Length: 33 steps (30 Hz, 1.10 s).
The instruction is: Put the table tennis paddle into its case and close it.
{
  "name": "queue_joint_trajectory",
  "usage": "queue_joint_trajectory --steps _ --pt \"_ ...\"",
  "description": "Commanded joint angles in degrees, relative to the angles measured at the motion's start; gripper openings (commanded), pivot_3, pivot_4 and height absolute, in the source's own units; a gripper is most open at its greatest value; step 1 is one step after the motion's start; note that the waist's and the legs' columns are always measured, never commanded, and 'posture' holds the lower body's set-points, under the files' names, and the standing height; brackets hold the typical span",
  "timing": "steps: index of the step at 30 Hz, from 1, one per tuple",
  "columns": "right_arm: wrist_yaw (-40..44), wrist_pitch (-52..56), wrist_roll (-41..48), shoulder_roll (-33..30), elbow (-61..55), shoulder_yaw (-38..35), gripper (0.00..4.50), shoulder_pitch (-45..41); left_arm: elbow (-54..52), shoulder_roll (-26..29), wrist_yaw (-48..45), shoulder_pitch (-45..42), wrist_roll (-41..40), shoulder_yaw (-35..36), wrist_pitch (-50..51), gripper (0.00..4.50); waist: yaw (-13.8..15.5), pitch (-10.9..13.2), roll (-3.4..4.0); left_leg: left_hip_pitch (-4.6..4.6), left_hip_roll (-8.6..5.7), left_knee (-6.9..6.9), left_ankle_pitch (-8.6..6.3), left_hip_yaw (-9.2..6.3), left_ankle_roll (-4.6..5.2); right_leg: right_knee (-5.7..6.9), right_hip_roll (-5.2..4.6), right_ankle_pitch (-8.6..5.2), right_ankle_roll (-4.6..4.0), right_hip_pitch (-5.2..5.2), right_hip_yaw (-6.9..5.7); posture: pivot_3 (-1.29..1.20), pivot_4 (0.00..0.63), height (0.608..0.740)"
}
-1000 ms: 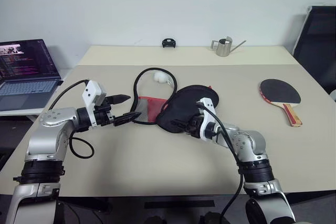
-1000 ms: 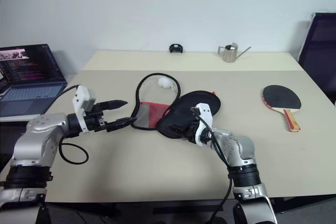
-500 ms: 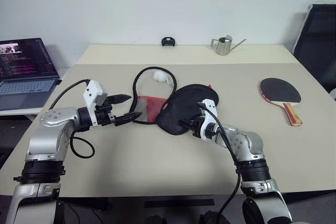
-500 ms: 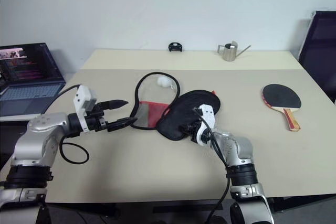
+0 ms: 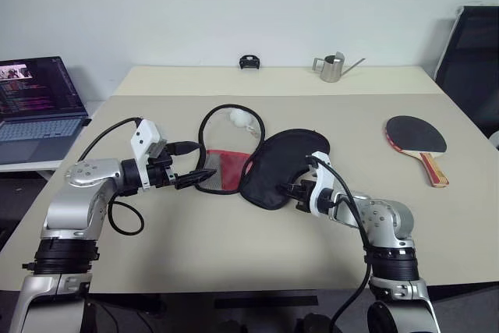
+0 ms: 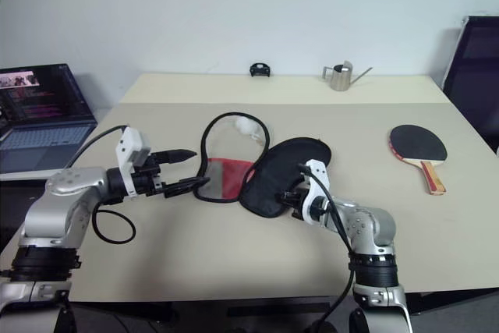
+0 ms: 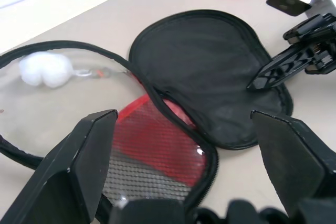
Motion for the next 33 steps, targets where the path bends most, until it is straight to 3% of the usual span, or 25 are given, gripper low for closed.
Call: queue_joint_trajectory --steps 1,8,16,25,33 --pt "1.10 4.57 3.24 -3.02 -5.57 -2.24 0.05 1.43 -3.04 0.59 -0.74 -0.24 -1.08 0.16 0.50 4.46 0.09 -0.01 -0.01 -0.01 0.00 0.01 0.00 0.00 0.00 0.00 0.00 0.00 0.00 0.00 0.00 0.00 0.150 0.740" --pt "2.99 8.89 5.26 -9.12 -7.24 -4.29 0.05 1.97 -4.22 0.17 -1.51 -0.58 -1.41 -0.88 1.27 4.46 0.09 -0.01 -0.01 -0.01 0.01 0.02 -0.03 0.00 0.08 0.01 0.02 0.00 0.00 0.00 0.00 0.00 0.150 0.740" --pt "9.50 7.76 4.09 -21.14 -3.67 -3.70 0.05 1.65 -5.53 -1.12 -2.73 -1.65 -1.68 -3.22 2.03 4.46 0.24 -0.01 -0.02 -0.05 0.01 0.08 -0.11 0.00 0.20 0.01 0.03 0.00 0.00 0.01 -0.02 0.00 0.150 0.740" --pt "18.91 1.77 0.63 -33.11 4.79 3.22 0.05 -0.51 -5.92 -4.39 -3.94 -4.52 -1.69 -6.81 2.08 4.46 0.28 -0.01 -0.03 -0.10 0.03 0.36 -0.14 0.00 0.25 0.07 0.05 0.01 0.00 0.09 -0.04 0.00 0.150 0.740" --pt "26.41 -6.17 -5.39 -37.78 15.35 10.33 0.05 -6.55 -5.86 -6.74 -4.81 -5.98 -1.46 -8.98 1.90 4.46 0.27 -0.01 -0.03 -0.14 0.03 0.65 -0.19 0.00 0.34 0.25 0.05 0.02 0.01 0.12 -0.03 0.00 0.150 0.740"
